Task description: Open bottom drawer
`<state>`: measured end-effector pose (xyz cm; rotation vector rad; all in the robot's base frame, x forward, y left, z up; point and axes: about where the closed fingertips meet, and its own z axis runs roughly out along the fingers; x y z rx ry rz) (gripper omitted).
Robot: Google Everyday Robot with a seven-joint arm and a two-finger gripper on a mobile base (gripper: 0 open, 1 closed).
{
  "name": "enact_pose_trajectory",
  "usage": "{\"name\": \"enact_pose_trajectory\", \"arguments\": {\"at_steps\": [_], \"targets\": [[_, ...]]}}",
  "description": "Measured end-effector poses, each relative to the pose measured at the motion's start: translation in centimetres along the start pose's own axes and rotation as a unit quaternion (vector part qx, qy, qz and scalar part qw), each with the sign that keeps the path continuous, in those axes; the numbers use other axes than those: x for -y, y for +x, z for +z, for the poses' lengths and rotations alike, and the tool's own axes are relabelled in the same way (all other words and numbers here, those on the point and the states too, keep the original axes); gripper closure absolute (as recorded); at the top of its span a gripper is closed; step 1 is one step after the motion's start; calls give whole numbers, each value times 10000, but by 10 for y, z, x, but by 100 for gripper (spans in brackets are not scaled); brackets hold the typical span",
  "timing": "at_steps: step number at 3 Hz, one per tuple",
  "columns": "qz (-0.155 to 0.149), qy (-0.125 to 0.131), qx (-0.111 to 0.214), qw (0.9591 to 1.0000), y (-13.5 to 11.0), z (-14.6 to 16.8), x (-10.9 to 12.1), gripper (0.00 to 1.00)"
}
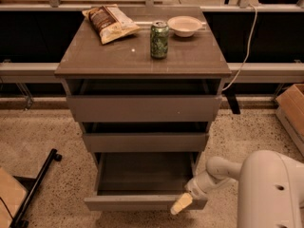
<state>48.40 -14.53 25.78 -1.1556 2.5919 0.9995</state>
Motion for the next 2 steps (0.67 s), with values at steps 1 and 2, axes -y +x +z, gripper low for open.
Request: {"name": "enact_pose_trajectory", "arguments": {"at_steps": [1,2], "targets": [[-28,-216,-278,9994,-1,23,9,0],[239,-379,-516,9977,14,38,22,13]]}}
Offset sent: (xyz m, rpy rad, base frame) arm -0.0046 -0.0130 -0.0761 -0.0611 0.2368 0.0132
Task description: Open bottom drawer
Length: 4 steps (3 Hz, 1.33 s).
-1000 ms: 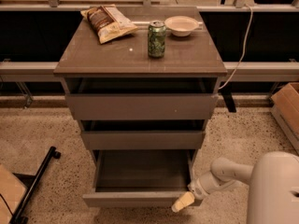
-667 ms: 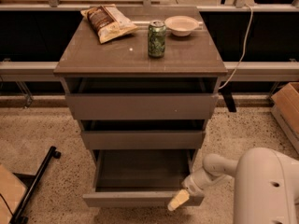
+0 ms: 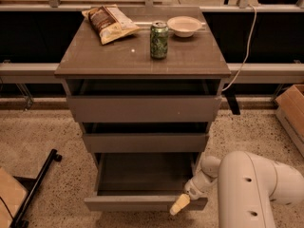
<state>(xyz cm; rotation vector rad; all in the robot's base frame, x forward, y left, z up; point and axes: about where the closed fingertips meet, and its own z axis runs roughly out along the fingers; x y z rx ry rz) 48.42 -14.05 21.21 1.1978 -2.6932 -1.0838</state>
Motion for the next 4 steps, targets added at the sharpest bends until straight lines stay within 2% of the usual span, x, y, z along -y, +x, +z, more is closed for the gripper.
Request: {"name": "enact_pose_trajectory", "arguments": {"at_steps": [1,2,3,4], "targets": [[269,-77,-52,9996,15,3,9,38],[269,-77,-52,9996,15,3,9,60],[459,-91,-67,9989,28,-1,10,85],[461,-91,-67,9989,28,-1,10,100]]}}
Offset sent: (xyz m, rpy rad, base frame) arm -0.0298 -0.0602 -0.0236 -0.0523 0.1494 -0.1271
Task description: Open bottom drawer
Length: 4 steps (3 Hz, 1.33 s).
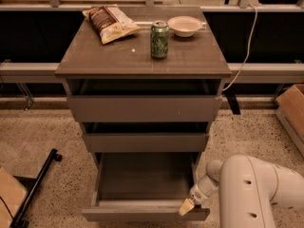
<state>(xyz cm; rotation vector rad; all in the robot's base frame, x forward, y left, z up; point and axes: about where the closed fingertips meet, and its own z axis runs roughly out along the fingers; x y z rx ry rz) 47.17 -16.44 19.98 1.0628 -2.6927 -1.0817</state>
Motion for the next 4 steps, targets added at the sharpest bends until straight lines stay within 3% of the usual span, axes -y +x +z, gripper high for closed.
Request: {"name": "enact_pose_trajectory", "arguments": {"at_steps": [1,4], "targets": [[360,48,56,9993,25,-12,1,73],[362,33,48,9993,25,-13,-3,4]]}}
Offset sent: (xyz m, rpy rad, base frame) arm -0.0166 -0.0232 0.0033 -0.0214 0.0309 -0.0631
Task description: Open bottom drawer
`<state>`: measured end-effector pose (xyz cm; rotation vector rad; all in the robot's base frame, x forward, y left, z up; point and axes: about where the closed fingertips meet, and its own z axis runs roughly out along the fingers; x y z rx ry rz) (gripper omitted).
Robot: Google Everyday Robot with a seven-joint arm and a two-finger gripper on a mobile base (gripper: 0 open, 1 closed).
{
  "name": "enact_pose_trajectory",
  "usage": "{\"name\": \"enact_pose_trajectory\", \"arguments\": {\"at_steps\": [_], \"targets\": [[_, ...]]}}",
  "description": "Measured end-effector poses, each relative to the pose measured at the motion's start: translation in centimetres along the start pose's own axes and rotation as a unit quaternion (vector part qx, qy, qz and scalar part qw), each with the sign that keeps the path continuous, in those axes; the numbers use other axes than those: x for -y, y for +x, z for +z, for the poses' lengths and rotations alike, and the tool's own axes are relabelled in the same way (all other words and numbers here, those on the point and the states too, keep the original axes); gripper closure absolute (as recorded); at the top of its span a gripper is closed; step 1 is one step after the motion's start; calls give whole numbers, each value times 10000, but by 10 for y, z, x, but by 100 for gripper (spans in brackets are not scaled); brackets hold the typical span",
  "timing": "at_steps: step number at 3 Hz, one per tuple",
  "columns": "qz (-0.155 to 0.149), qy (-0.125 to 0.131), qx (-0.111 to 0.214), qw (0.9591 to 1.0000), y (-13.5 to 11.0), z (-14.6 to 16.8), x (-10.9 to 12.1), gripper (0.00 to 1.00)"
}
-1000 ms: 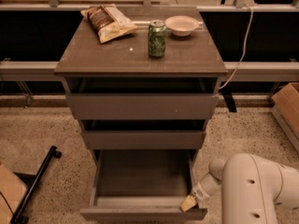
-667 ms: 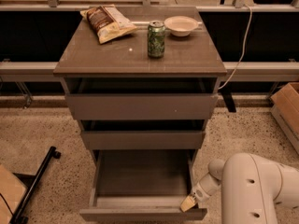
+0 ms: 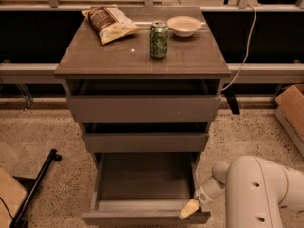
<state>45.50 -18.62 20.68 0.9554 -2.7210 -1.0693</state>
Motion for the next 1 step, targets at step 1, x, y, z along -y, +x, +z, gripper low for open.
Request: {"name": "enact_pose_trajectory", "arguments": {"at_steps": [1], "targets": [[0,0,0,10000,-1,-3,-2,0]]}}
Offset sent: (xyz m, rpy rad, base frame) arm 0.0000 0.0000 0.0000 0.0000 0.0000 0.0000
